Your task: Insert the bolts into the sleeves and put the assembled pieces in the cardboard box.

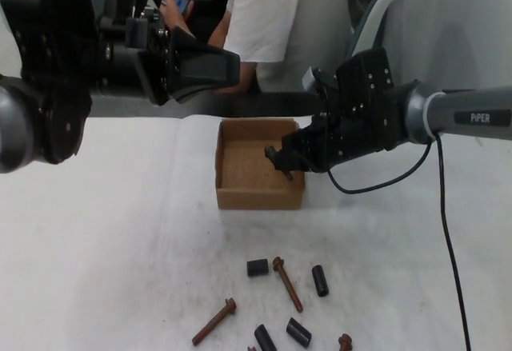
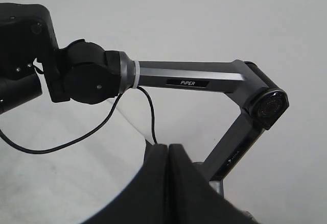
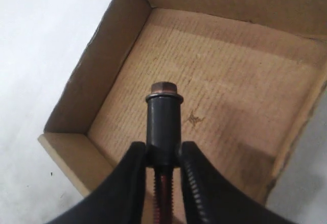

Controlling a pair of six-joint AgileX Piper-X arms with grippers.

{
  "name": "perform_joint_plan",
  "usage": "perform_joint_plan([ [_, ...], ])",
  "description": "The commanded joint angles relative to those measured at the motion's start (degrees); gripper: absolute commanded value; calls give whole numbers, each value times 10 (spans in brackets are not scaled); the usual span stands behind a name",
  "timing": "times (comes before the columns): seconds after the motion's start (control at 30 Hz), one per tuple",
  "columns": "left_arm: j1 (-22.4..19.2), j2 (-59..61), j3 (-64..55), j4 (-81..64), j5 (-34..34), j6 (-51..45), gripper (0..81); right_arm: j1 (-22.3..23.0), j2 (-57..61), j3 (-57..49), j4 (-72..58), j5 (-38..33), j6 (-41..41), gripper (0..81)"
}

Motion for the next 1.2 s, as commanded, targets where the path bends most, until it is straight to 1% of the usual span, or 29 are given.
perform_joint_plan([
  [0.0,-2,-8,-2,-4,4,1,3,1,-5,-6,-12,-6,-4,8],
  [0.2,-2,-14,-2,-4,4,1,3,1,-5,-6,-22,-6,-4,8],
  [0.27,-2,-20,-2,-4,4,1,3,1,-5,-6,-33,-19,-4,2],
  [0.33,-2,-26,-2,-4,4,1,3,1,-5,-6,-38,-19,2,39],
  [0.5,-2,-33,-2,-4,4,1,3,1,-5,-7,-38,-17,13,197],
  [0.57,-2,-33,-2,-4,4,1,3,1,-5,-7,-38,-15,20,225],
  [0.83,-2,-33,-2,-4,4,1,3,1,-5,-7,-38,-15,26,232],
  [0.87,-2,-33,-2,-4,4,1,3,1,-5,-7,-38,-15,26,242],
  [1.0,-2,-33,-2,-4,4,1,3,1,-5,-7,-38,-1,26,324],
  [1.17,-2,-33,-2,-4,4,1,3,1,-5,-7,-38,-1,26,333],
])
